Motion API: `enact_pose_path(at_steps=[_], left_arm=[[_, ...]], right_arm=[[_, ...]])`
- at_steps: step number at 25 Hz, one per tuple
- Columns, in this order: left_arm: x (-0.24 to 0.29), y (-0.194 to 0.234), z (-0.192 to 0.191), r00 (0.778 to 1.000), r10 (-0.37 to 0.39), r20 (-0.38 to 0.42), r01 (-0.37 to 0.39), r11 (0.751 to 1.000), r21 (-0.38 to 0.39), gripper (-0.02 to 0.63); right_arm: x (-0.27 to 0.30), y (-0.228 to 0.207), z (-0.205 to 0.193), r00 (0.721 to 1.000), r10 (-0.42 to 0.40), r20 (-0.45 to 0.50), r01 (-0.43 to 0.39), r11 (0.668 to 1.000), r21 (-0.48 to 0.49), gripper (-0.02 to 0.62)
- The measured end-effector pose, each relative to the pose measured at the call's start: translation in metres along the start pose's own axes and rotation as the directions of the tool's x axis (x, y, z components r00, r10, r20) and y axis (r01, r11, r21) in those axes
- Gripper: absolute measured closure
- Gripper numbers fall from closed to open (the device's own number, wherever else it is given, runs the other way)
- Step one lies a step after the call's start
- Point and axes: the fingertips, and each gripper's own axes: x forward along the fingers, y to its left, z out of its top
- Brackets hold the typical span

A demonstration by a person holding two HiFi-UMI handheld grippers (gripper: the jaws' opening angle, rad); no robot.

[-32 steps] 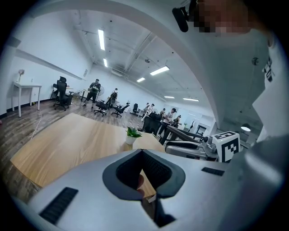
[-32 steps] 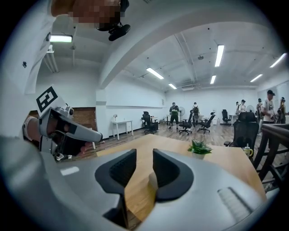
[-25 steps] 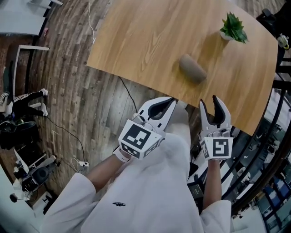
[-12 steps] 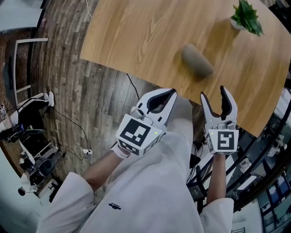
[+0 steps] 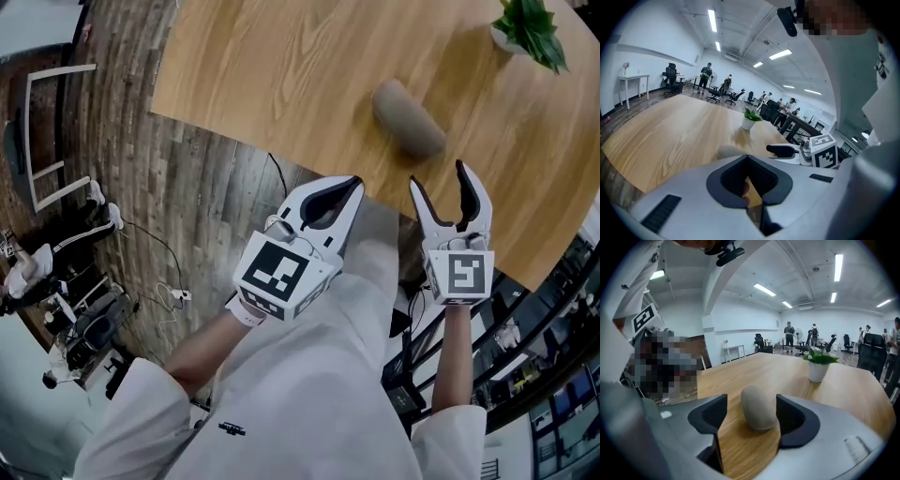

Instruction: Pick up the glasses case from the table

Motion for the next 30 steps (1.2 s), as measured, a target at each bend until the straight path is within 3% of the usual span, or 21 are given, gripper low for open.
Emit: enact_pose_path(at_steps=[9,30], left_arm=[[0.028,0.011,-0.016,0.999,0.031,-0.031,-0.032,0.999,-0.038,0.604],[0.062,0.029,-0.039,0.995,0.060,-0.082,-0.067,0.994,-0.084,0.604]], right_arm=[[0.034,-0.016,-0.026,0.996,0.061,-0.061,-0.061,0.998,0.005,0.188],[0.079,-0.025,-0.060,0.967,0.176,-0.186,-0.204,0.968,-0.147,0.175]])
